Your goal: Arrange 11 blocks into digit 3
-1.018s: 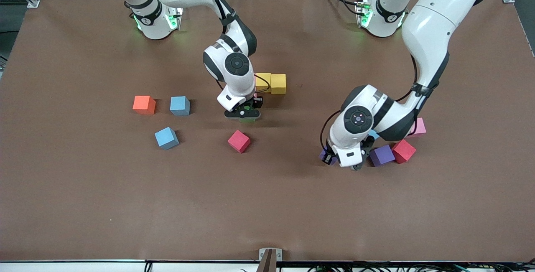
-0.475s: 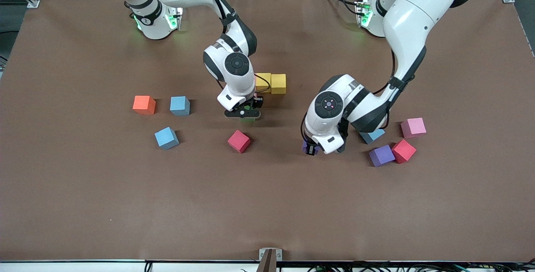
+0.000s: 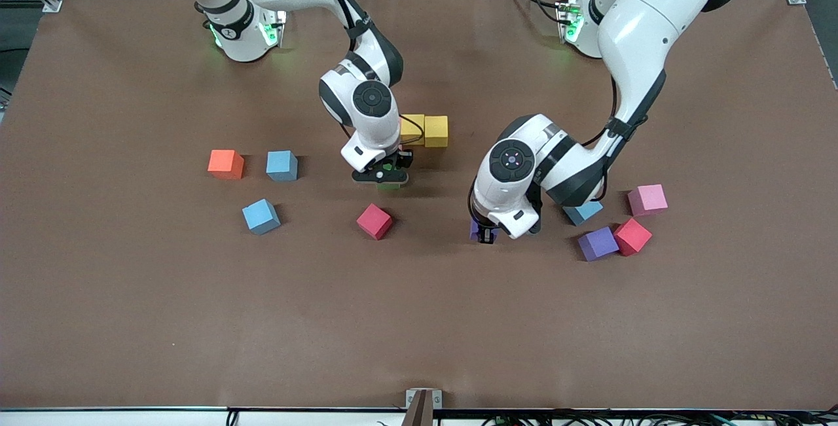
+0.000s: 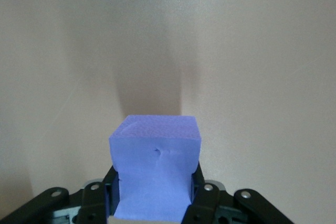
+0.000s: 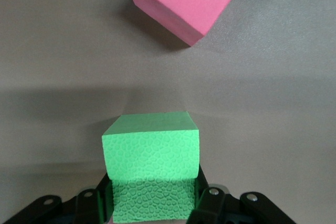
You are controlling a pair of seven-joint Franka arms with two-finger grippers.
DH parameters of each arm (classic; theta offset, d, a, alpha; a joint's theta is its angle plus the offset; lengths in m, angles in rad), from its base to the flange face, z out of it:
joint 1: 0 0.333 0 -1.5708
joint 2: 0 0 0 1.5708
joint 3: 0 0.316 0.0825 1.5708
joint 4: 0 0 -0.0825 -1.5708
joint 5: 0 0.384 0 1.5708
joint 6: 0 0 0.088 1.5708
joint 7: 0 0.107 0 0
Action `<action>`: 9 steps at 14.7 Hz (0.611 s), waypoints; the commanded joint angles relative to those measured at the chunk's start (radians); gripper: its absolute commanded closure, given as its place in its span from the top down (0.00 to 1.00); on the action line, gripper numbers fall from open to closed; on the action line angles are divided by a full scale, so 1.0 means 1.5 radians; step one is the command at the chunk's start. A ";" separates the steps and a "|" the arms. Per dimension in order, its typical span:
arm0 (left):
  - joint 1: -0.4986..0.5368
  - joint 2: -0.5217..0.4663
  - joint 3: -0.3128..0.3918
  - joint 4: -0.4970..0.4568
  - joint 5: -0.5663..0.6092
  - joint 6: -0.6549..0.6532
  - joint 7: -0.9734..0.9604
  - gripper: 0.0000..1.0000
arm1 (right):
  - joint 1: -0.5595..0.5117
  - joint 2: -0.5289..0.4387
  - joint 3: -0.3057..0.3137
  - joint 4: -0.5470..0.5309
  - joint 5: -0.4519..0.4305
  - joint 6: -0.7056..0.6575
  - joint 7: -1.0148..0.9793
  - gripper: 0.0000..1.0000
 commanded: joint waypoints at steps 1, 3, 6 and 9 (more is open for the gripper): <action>-0.006 -0.007 0.000 0.004 0.012 -0.010 -0.015 0.49 | 0.004 -0.023 0.003 -0.029 0.006 0.001 0.010 0.03; -0.005 -0.008 0.000 0.004 0.012 -0.010 -0.015 0.49 | 0.005 -0.023 0.003 -0.029 0.006 0.000 0.011 0.04; -0.004 -0.008 0.000 0.004 0.012 -0.009 -0.014 0.51 | 0.005 -0.024 0.003 -0.029 0.006 -0.006 0.015 0.04; -0.005 -0.008 0.000 0.005 0.011 -0.008 -0.015 0.51 | 0.007 -0.023 0.002 -0.029 0.006 -0.010 0.015 0.05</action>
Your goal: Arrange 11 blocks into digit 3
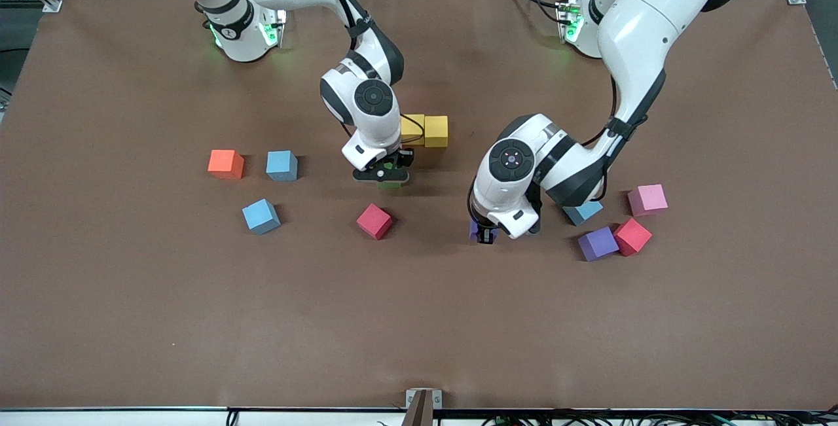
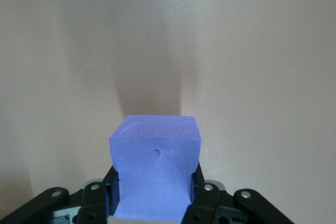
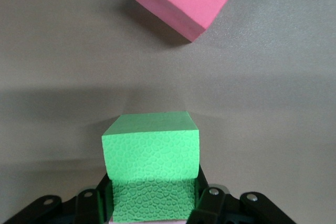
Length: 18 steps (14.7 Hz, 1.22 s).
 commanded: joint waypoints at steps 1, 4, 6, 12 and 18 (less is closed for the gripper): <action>-0.004 -0.008 0.000 0.008 0.009 -0.008 -0.015 0.51 | 0.004 -0.022 0.002 -0.027 0.006 -0.006 0.009 0.05; -0.004 -0.007 0.000 0.011 0.009 -0.008 -0.015 0.52 | 0.004 -0.021 0.002 -0.026 0.006 -0.006 0.009 0.16; -0.004 -0.007 0.000 0.011 0.009 -0.008 -0.015 0.52 | 0.003 -0.021 0.002 -0.025 0.005 -0.007 0.009 0.97; -0.005 -0.007 0.000 0.011 0.009 -0.008 -0.015 0.52 | -0.002 -0.037 0.001 0.001 0.005 -0.059 0.000 1.00; -0.039 -0.007 0.001 0.011 0.015 -0.007 -0.058 0.52 | -0.031 -0.084 -0.004 0.044 0.006 -0.126 0.011 1.00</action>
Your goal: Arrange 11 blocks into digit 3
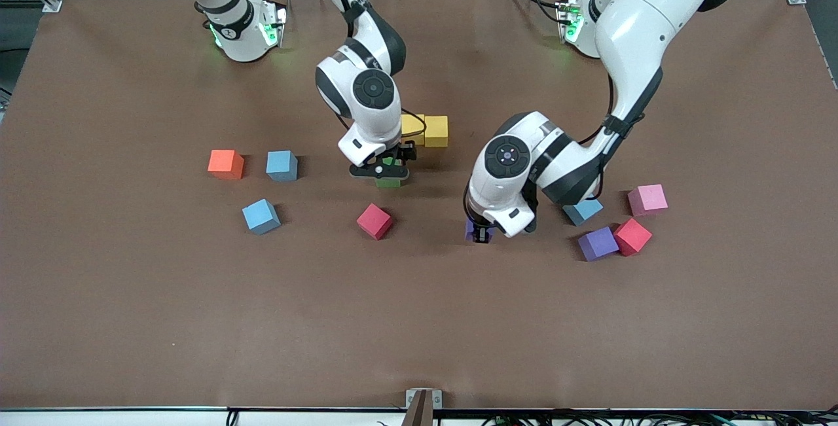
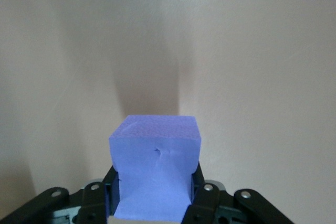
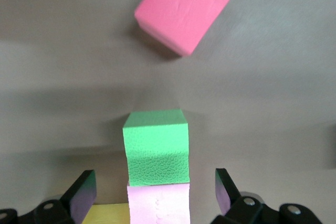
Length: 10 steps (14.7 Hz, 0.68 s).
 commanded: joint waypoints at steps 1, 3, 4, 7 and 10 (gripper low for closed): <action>-0.028 -0.007 0.001 0.002 0.015 -0.005 -0.055 0.52 | -0.024 -0.038 -0.005 -0.016 0.006 -0.009 0.018 1.00; -0.048 -0.002 0.001 0.001 0.014 0.004 -0.080 0.52 | -0.073 -0.044 -0.012 -0.018 -0.004 -0.031 0.033 1.00; -0.057 0.000 0.002 0.001 0.014 0.009 -0.098 0.52 | -0.080 -0.043 -0.015 -0.017 -0.009 -0.027 0.032 1.00; -0.092 0.009 0.007 0.000 0.013 0.012 -0.166 0.52 | -0.109 -0.036 -0.014 0.018 0.003 -0.025 0.092 1.00; -0.123 0.023 0.009 0.001 0.012 0.014 -0.207 0.52 | -0.110 0.036 -0.014 0.102 0.003 -0.025 0.234 1.00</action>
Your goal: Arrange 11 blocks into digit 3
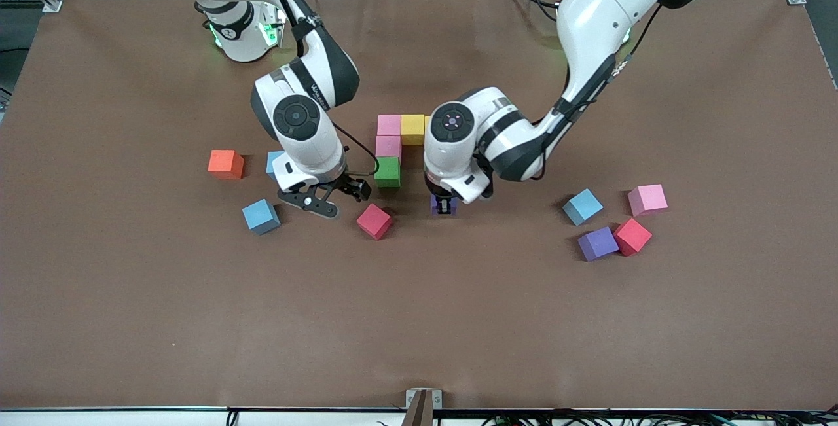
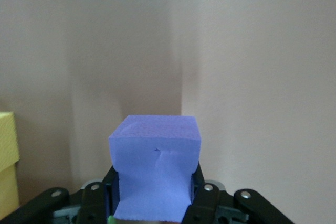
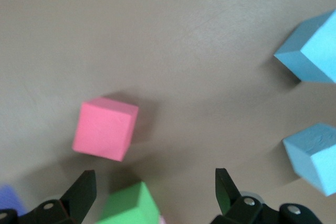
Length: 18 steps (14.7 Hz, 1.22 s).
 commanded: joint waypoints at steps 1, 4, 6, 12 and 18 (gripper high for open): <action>-0.027 0.019 0.007 0.004 0.012 0.019 -0.040 0.52 | -0.003 0.082 0.009 0.094 0.002 -0.002 0.122 1.00; -0.074 0.028 0.038 0.004 0.011 0.043 -0.069 0.52 | -0.003 0.155 0.010 0.169 0.024 -0.003 0.157 1.00; -0.095 0.035 0.050 0.004 0.011 0.052 -0.086 0.52 | -0.004 0.175 0.010 0.176 0.041 0.003 0.155 1.00; -0.103 0.040 0.051 -0.003 0.014 0.060 -0.089 0.52 | -0.003 0.202 0.014 0.174 0.045 0.049 0.150 1.00; -0.094 0.029 0.051 -0.031 0.015 0.079 -0.083 0.52 | 0.001 0.217 0.014 0.169 0.047 0.051 0.148 0.94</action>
